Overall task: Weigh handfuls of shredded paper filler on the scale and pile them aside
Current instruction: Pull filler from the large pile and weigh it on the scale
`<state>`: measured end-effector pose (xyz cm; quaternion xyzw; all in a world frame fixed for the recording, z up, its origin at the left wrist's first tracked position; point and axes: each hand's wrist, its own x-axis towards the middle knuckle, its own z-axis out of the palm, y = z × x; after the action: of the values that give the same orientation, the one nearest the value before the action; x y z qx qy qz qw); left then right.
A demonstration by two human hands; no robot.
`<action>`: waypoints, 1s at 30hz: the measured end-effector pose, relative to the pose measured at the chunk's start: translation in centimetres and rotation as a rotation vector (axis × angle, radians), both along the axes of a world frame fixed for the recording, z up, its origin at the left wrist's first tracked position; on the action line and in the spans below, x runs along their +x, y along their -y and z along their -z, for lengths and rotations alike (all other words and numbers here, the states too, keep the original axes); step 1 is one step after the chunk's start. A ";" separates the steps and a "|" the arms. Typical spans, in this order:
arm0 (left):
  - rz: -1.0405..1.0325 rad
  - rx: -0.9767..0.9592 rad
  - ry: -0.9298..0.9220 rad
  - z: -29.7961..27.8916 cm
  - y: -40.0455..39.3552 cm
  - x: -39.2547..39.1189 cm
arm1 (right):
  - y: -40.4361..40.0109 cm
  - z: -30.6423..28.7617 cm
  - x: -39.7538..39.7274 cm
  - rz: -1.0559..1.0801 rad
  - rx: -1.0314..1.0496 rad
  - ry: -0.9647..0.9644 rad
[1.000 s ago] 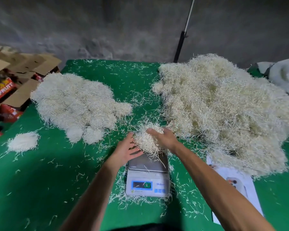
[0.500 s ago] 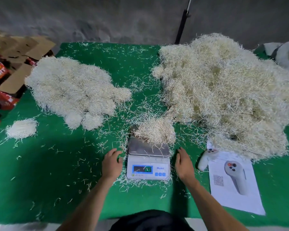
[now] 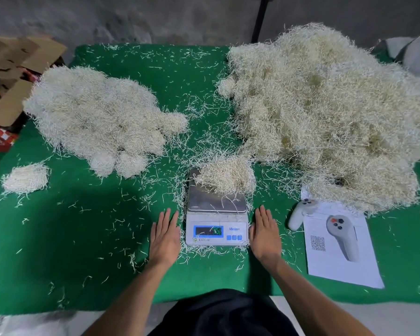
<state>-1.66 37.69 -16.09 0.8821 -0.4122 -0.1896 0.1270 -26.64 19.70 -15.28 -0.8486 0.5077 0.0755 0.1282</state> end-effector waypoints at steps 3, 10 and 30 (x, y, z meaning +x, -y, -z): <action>-0.010 0.009 0.003 0.1 0.0 -0.3 | 0.0 0.0 -0.2 -0.003 -0.002 0.001; -0.042 -0.008 -0.016 0.0 0.1 -0.7 | 0.0 -0.5 0.1 0.044 0.002 0.133; -0.553 -0.553 -1.177 -17.1 17.9 -3.9 | 4.9 -13.9 15.9 0.265 0.418 1.072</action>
<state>-5.57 19.81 1.04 0.6408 -0.0688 -0.4844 0.5916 -10.72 14.85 -1.39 -0.6544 0.4481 -0.2821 0.5398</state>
